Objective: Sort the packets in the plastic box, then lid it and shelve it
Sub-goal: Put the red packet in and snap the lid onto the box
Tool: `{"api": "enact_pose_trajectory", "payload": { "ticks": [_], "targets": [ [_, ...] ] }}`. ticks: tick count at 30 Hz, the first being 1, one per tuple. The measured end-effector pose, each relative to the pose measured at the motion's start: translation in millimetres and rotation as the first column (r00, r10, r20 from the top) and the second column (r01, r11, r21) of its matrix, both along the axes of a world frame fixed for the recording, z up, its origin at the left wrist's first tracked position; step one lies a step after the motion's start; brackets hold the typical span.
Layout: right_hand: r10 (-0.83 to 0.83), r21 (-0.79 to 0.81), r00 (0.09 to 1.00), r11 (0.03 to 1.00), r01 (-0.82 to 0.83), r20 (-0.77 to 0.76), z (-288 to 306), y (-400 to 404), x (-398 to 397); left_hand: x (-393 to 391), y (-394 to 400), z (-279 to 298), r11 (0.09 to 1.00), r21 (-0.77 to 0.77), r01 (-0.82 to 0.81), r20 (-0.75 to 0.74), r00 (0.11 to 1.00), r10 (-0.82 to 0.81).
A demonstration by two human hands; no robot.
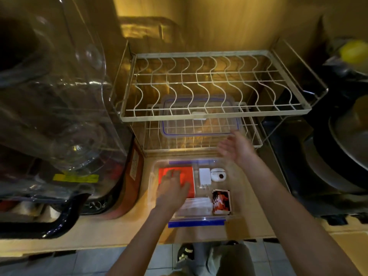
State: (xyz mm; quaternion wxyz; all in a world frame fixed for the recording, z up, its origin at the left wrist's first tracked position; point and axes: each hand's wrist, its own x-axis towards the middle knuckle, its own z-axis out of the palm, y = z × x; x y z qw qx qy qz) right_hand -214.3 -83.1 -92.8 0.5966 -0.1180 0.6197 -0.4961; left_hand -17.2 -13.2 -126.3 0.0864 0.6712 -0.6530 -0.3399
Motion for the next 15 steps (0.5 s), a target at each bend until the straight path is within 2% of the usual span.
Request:
{"api": "enact_pose_trajectory", "payload": {
  "ticks": [2, 3, 7, 11, 15],
  "targets": [
    [0.000, 0.063, 0.999, 0.998, -0.003, 0.050, -2.8, -11.5, -9.3, -1.1, -23.9, 14.8, 0.992, 0.066, -0.104, -0.150, 0.982, 0.113],
    [0.001, 0.091, 0.999, 0.996, -0.005, 0.050, -3.2, -16.0, -12.1, 0.4, -35.2, 19.5, 0.991, 0.080, -0.109, -0.156, 0.980, 0.121],
    [0.010, 0.088, 0.998, 0.996, -0.015, 0.065, -4.0, -27.2, -17.8, 6.2, -56.5, 22.6, 0.989, 0.139, -0.056, 0.018, 0.998, 0.054],
    [-0.004, 0.091, 1.000, 0.996, 0.003, 0.018, -4.6, -30.1, -23.3, 12.9, -51.2, 14.0, 0.990, 0.140, -0.001, 0.161, 0.987, -0.022],
    [-0.052, 0.052, 0.993, 0.998, 0.047, 0.104, 1.6, -17.9, -26.4, 16.1, -48.5, 4.6, 0.991, 0.133, 0.006, 0.231, 0.972, -0.037]
  ]
}}
